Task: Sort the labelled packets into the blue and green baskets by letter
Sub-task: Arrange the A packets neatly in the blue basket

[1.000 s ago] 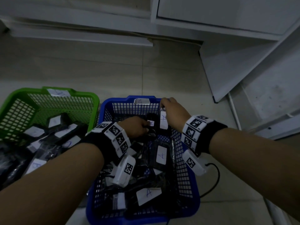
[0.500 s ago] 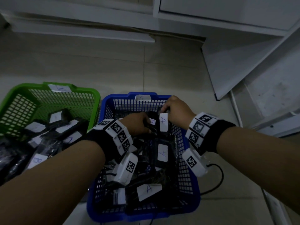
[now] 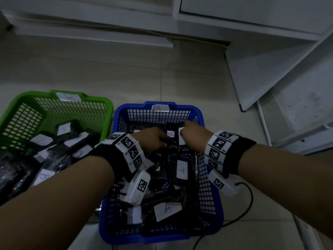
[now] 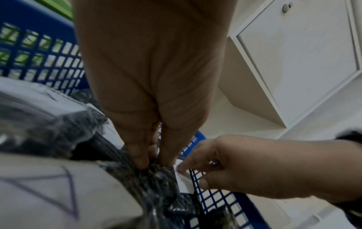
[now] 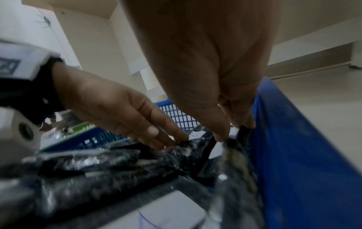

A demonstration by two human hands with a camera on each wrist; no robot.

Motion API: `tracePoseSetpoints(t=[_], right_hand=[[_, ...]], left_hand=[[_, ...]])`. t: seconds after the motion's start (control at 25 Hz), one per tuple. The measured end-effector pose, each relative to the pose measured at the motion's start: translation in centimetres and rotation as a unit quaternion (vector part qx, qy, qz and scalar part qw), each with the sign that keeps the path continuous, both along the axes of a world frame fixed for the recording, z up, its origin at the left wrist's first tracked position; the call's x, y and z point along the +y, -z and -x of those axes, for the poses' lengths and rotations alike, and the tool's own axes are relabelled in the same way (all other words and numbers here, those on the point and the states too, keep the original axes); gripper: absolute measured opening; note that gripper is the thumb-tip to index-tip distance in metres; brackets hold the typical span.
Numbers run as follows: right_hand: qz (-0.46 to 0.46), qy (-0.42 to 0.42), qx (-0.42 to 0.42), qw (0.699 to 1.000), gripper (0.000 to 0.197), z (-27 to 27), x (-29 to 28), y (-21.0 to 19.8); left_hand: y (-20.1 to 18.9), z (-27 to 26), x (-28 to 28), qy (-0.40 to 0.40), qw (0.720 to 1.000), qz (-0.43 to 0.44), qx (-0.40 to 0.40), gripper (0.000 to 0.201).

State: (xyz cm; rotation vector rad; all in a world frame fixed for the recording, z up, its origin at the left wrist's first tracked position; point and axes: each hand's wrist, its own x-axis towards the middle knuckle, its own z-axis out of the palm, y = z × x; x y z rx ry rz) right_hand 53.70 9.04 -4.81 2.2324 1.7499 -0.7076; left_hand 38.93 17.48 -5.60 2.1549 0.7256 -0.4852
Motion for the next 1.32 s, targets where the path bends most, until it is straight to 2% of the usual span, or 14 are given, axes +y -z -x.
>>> tracePoseSetpoints(t=[0.08,0.16,0.28,0.32,0.44,0.52,0.56,0.64,0.72,0.8,0.96,1.04,1.2,1.32], right_hand=[[0.061,-0.044,-0.020,0.997,0.024,0.2,0.2,-0.7],[0.115,-0.077,-0.037,0.990,0.018,0.3,-0.2,-0.6],[0.141,-0.112,-0.051,0.982,0.033,0.8,-0.9,-0.6],[0.136,-0.127,-0.043,0.982,0.032,0.8,-0.7,-0.5],[0.073,-0.101,-0.026,0.992,0.017,0.2,0.0,-0.9],[-0.007,-0.090,0.011,0.996,0.022,0.2,-0.5,-0.7],[-0.022,-0.110,0.040,0.993,0.026,0.4,-0.9,-0.3],[0.011,-0.159,0.057,0.985,0.031,1.2,-1.6,0.3],[0.031,-0.120,0.074,0.990,0.043,1.7,-1.5,0.6],[0.039,-0.099,0.061,0.992,0.045,2.2,-1.0,0.5],[0.068,-0.107,0.019,0.992,0.046,2.9,-0.9,0.3],[0.065,-0.118,0.012,0.991,0.045,3.2,-1.5,0.4],[0.129,-0.210,-0.075,0.966,0.055,4.2,-3.3,0.2],[0.148,-0.219,-0.059,0.963,0.061,3.7,-2.8,-0.7]], left_hand=[[-0.4,0.4,0.0,0.024,1.000,0.003,0.011,0.043],[-0.7,0.8,0.0,0.052,0.997,-0.018,0.062,0.061],[-0.3,0.7,-0.3,0.096,0.985,-0.036,0.138,0.076],[-0.3,0.7,-0.4,0.098,0.984,-0.041,0.142,0.077],[-1.1,1.3,0.2,0.071,0.990,-0.106,0.055,0.058],[-1.3,2.1,1.4,0.083,0.976,-0.201,0.036,0.039],[-1.1,2.7,2.0,0.106,0.964,-0.236,0.059,0.037],[-0.6,3.6,2.3,0.129,0.952,-0.244,0.133,0.037],[-0.5,4.2,1.7,0.154,0.941,-0.245,0.176,0.040],[-0.3,4.4,1.2,0.169,0.934,-0.256,0.185,0.044],[-0.8,4.5,1.0,0.126,0.948,-0.246,0.156,0.048],[-0.8,5.0,0.8,0.086,0.949,-0.274,0.131,0.059],[-0.1,6.2,-0.8,0.068,0.921,-0.357,0.140,0.085],[-0.4,6.5,-1.2,0.062,0.898,-0.405,0.159,0.089]])
